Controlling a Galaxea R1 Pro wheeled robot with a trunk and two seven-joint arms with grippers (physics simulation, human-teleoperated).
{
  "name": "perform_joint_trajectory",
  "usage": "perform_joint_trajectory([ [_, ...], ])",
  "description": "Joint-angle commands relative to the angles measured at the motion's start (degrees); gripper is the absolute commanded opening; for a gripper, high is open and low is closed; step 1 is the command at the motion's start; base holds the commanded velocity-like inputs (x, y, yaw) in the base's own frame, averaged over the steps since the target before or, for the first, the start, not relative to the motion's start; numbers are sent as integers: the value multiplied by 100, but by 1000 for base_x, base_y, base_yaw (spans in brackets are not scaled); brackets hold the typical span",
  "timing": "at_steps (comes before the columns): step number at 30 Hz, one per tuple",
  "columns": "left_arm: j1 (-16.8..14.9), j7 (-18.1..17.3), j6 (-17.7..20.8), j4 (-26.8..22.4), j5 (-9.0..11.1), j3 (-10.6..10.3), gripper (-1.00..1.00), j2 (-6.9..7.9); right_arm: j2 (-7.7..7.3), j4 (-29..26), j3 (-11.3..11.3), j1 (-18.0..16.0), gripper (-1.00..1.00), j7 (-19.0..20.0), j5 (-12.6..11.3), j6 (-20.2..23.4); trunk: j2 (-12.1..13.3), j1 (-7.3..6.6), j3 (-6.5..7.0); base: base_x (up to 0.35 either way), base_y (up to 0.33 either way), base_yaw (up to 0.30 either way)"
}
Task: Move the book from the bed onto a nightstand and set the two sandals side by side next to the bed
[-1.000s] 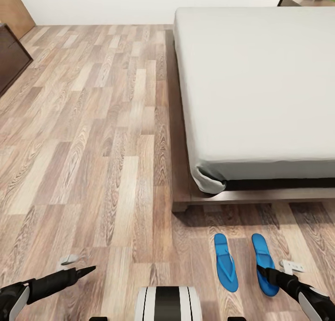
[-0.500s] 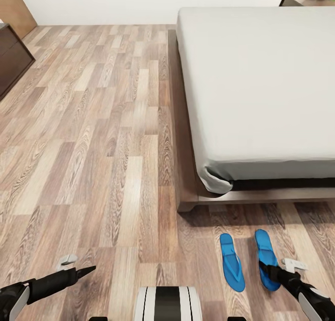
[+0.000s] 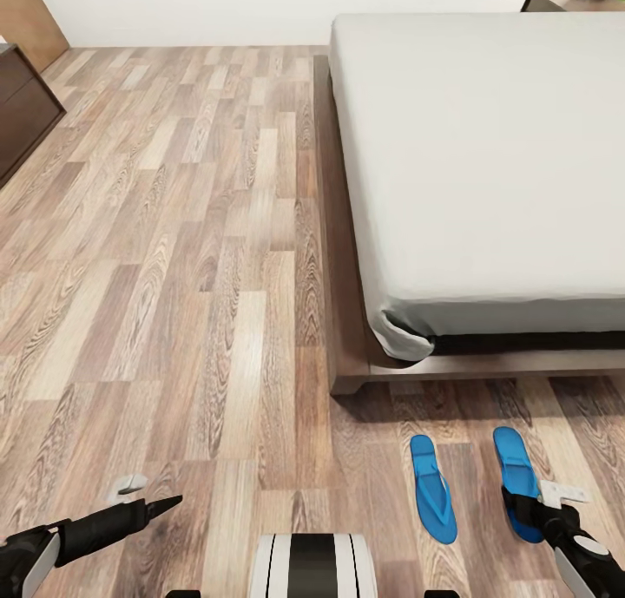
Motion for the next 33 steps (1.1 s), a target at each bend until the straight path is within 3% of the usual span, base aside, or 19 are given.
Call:
perform_joint_trajectory([
  [1,-1,-16,54,1,24,10,100,-2,7,5,8,-2,-100,7,-62,-21,-1,-1,-3,0,0,0],
  [4,-1,-16,53,1,24,10,100,-4,71,35,21,-2,-100,3,2,-26,-1,-1,-3,0,0,0],
  [7,-1,-16,54,1,24,10,100,-5,180,111,26,-2,-100,-2,373,-32,-1,-1,-3,0,5,0],
  [11,-3,-16,56,1,24,10,100,-5,200,124,23,-2,-100,2,519,-33,-1,-1,-3,0,166,0],
  [33,-2,-16,55,1,24,10,100,-12,200,111,10,-2,-100,6,546,-33,-1,-1,-3,31,70,0],
])
